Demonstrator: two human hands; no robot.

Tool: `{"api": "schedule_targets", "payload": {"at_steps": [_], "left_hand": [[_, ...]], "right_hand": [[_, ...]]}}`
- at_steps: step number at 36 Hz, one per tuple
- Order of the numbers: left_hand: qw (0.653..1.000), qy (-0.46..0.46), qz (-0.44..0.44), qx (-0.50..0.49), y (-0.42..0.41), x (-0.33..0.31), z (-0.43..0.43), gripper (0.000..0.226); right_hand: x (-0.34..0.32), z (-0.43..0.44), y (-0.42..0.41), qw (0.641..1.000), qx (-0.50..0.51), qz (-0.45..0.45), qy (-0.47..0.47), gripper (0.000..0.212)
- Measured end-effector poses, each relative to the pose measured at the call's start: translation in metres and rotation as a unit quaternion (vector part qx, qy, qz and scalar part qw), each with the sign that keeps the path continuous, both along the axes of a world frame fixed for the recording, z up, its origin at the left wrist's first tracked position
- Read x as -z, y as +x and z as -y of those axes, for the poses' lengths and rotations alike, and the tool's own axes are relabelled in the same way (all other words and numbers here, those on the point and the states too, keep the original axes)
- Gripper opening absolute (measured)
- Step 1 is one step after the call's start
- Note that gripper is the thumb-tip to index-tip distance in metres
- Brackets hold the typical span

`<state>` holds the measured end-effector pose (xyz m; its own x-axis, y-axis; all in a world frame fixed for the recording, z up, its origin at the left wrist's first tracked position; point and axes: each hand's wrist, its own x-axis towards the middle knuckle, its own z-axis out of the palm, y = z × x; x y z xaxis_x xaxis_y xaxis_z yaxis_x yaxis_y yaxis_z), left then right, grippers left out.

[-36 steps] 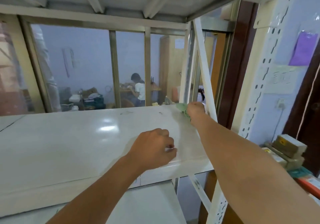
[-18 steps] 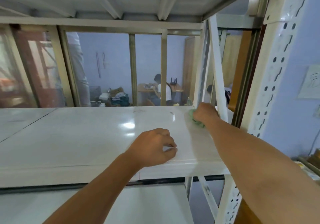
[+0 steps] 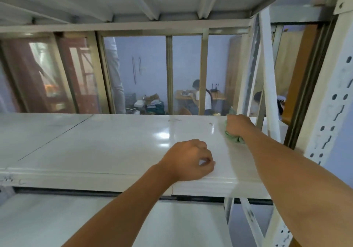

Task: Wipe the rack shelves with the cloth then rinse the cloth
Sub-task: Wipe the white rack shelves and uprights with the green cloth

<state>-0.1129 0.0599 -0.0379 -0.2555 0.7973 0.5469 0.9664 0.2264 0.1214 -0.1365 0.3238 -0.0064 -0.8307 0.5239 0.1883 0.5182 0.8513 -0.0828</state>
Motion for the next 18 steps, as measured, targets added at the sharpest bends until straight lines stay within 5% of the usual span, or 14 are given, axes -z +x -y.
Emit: {"api": "schedule_targets", "payload": {"at_steps": [13, 18], "left_hand": [[0.995, 0.045, -0.086, -0.038, -0.042, 0.006, 0.091, 0.038], [0.993, 0.039, -0.087, -0.073, -0.084, 0.007, 0.171, 0.036]], "right_hand": [[0.006, 0.101, -0.074, 0.996, -0.065, -0.046, -0.028, 0.031], [0.009, 0.167, -0.120, 0.993, -0.093, -0.057, -0.043, 0.045]]}}
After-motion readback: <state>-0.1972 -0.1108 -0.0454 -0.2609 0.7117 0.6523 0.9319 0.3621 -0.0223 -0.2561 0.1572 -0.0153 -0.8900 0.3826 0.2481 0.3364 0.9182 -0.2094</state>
